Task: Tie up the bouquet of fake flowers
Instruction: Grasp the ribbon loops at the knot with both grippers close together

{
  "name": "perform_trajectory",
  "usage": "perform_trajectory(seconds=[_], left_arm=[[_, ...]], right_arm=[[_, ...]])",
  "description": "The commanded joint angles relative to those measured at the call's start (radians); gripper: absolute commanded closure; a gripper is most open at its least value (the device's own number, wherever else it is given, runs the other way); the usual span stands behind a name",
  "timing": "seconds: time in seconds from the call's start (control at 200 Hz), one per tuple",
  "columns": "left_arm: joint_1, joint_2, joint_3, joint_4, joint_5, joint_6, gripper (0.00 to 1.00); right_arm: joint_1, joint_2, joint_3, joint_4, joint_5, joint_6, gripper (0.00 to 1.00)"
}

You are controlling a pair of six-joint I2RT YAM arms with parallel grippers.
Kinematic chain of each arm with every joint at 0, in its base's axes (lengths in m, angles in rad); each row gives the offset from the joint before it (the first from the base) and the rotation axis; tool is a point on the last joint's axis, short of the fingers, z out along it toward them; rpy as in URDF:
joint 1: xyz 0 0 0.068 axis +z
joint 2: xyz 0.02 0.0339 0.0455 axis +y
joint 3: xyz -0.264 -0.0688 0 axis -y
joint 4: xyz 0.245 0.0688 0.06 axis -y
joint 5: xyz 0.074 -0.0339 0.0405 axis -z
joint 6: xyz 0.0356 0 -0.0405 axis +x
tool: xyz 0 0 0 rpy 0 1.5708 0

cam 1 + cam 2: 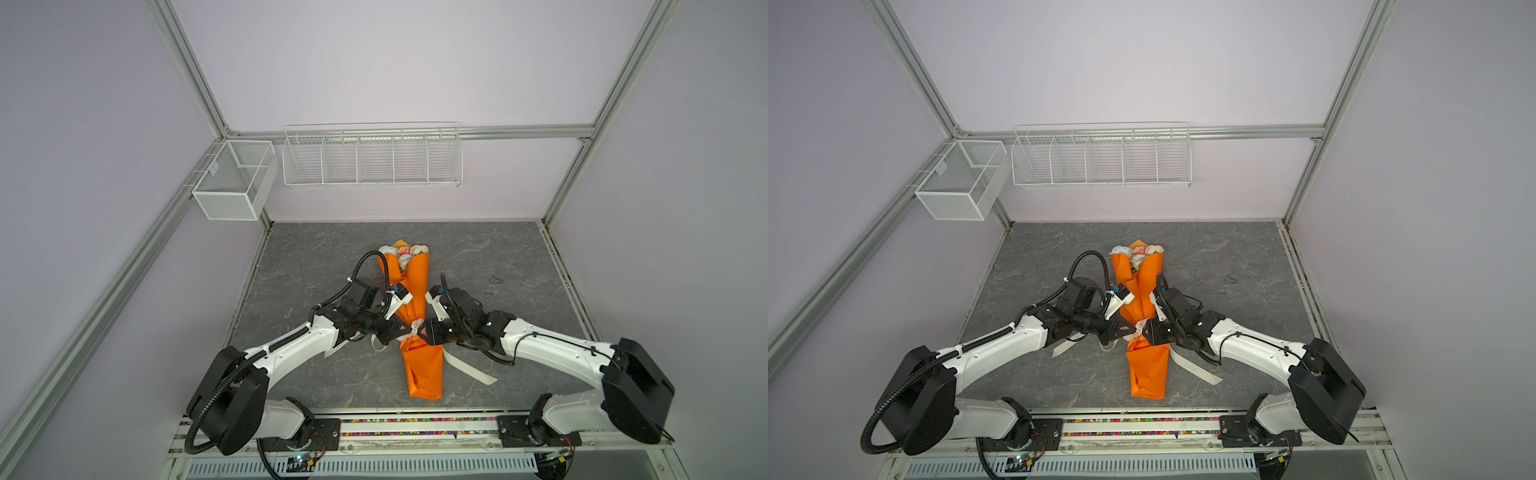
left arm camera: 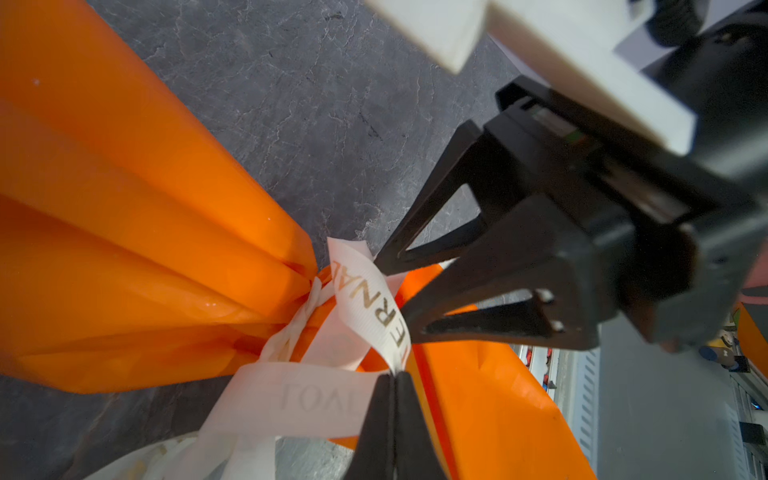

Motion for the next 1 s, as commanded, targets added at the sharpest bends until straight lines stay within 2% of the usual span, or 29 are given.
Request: perform_trajectory(seconds=[0.0,0.065,0.13,0.195,0.285,0.355,0.465,0.6,0.73,0.995], left_arm=[[-0.005,-0.022,-0.006,0.02,0.031,-0.004,1.0],[-0.005,-0.02,-0.006,0.021,0.036,-0.006,1.0],[-0.005,-0.016,-0.008,0.018,0.046,-0.009,1.0],[-0.005,-0.016,-0.009,0.013,0.06,-0.013,1.0],[-0.005,-0.026,-0.01,-0.004,0.077,-0.012,1.0],[-0.005,-0.035,-0.011,-0.019,0.084,-0.004,1.0],[-0.005,-0.04,-0.013,-0.034,0.081,0.003,1.0],[-0.005,-0.041,-0.019,-0.019,0.081,-0.012,1.0],[-0.005,-0.033,-0.019,-0.011,0.092,-0.018,1.0],[-0.006,-0.029,-0.019,-0.043,0.063,-0.006,1.0]], right_arm=[[-0.014,-0.1,-0.01,-0.094,0.027,-0.032,0.52],[-0.034,-0.129,0.008,-0.141,0.052,-0.039,0.48],[-0.066,-0.13,0.031,-0.163,0.043,-0.05,0.49],[-0.096,-0.106,0.063,-0.154,-0.017,-0.084,0.54],[-0.116,-0.053,0.139,-0.157,-0.04,-0.119,0.58],[-0.132,0.014,0.212,-0.166,-0.129,-0.176,0.6],[-0.132,0.125,0.321,-0.22,-0.157,-0.227,0.65],[-0.132,0.253,0.393,-0.25,-0.262,-0.275,0.7],[-0.13,0.342,0.436,-0.264,-0.355,-0.307,0.71],[-0.127,0.396,0.471,-0.394,-0.4,-0.402,0.73]])
